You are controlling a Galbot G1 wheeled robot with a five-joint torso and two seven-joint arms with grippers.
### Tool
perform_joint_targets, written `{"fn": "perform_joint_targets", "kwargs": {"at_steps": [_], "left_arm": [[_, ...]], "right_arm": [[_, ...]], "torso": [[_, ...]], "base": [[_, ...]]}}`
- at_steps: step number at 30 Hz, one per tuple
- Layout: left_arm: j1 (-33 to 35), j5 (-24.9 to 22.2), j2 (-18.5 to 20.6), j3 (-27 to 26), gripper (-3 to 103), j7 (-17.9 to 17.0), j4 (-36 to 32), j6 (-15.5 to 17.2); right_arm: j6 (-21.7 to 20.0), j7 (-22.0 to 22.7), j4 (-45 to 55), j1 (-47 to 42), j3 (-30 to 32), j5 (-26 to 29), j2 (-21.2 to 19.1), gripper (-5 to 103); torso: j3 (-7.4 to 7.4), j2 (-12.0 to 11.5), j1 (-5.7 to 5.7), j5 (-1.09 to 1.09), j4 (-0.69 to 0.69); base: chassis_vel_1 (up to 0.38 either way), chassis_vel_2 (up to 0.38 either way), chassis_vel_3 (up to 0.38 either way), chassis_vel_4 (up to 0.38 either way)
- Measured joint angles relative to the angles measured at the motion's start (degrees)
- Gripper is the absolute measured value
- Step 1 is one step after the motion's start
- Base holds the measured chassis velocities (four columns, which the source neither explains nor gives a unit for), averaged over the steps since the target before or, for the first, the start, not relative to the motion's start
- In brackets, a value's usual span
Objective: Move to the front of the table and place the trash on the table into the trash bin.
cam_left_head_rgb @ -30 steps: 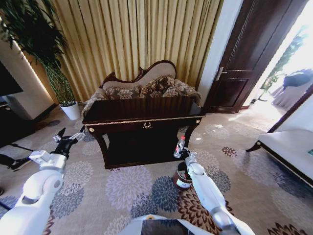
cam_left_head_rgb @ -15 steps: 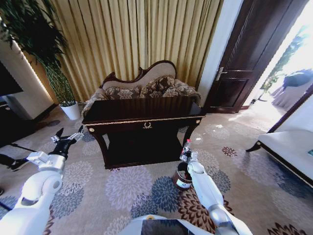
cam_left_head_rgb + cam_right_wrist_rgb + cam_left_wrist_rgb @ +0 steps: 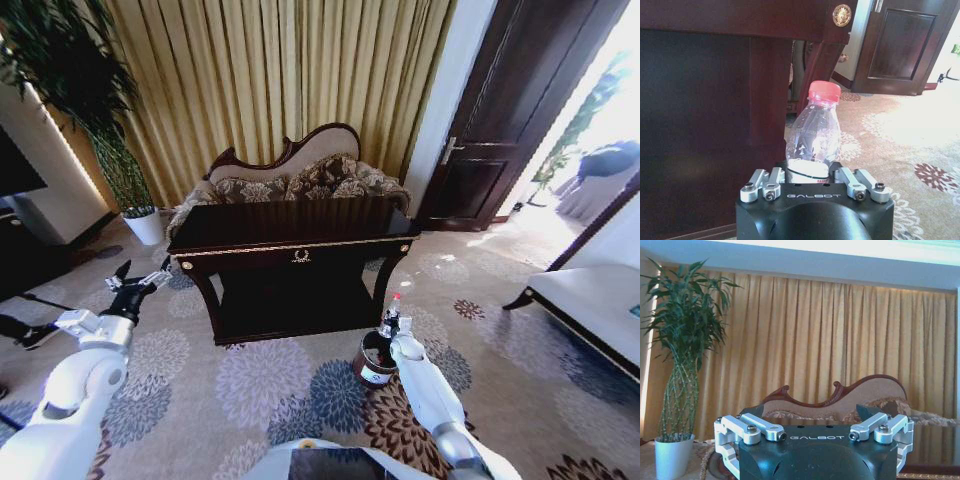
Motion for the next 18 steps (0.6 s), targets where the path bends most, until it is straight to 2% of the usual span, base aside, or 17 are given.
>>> {"fn": "perform_joint_targets", "kwargs": {"at_steps": [2,3,5,7,10,11,13,14,18], "left_arm": [[-0.25,-0.01,0.52,0.17,100,0.08,0.08,-0.03],[-0.30,-0.03,0.76,0.20,100,0.08,0.10,-0.05],[-0.30,-0.05,0.81,0.20,100,0.09,0.11,-0.06],[-0.26,-0.07,0.82,0.24,100,0.11,0.17,-0.09],[-0.25,-0.09,0.77,0.34,100,0.12,0.21,-0.12],[-0.27,-0.12,0.72,0.41,100,0.13,0.26,-0.15],[-0.30,-0.14,0.71,0.43,100,0.13,0.29,-0.16],[-0.36,-0.19,0.78,0.45,100,0.13,0.30,-0.19],[-0.56,-0.37,0.98,0.43,100,0.09,0.22,-0.20]], "right_arm": [[0.00,-0.04,0.00,0.00,-0.07,-0.08,0.41,48],[0.00,-0.06,-0.05,0.08,-0.09,-0.08,0.58,59],[0.00,-0.06,-0.07,0.13,-0.09,-0.08,0.64,59],[0.05,-0.31,-0.07,0.33,-0.12,-0.01,0.69,71],[0.08,-0.53,0.02,0.43,-0.15,0.03,0.68,77],[0.13,-0.61,0.21,0.52,-0.15,0.05,0.68,88],[0.15,-0.65,0.31,0.54,-0.15,0.06,0.68,88],[0.20,-0.69,0.59,0.54,-0.16,0.09,0.68,97],[0.56,-0.60,2.02,0.18,-0.11,0.22,0.69,100]], "torso": [[0.00,0.00,0.00,0.01,0.01],[0.00,-0.01,0.00,0.01,0.00],[0.00,0.00,0.00,0.01,0.00],[0.00,0.00,0.00,0.00,0.01],[0.00,0.00,0.00,0.01,0.00],[0.00,0.00,0.00,0.00,0.01],[0.00,0.00,0.00,0.00,0.01],[0.00,0.00,0.00,0.00,0.01],[0.00,-0.01,0.00,0.01,0.00]], "base": [[0.000,0.000,0.000,0.000],[0.000,0.000,0.000,0.000],[0.000,0.000,0.000,0.000],[0.000,0.000,0.000,0.000],[0.000,0.000,0.000,0.000],[0.000,0.000,0.000,0.000],[0.000,0.000,0.000,0.000],[0.000,0.000,0.000,0.000],[0.000,0.000,0.000,0.000]]}}
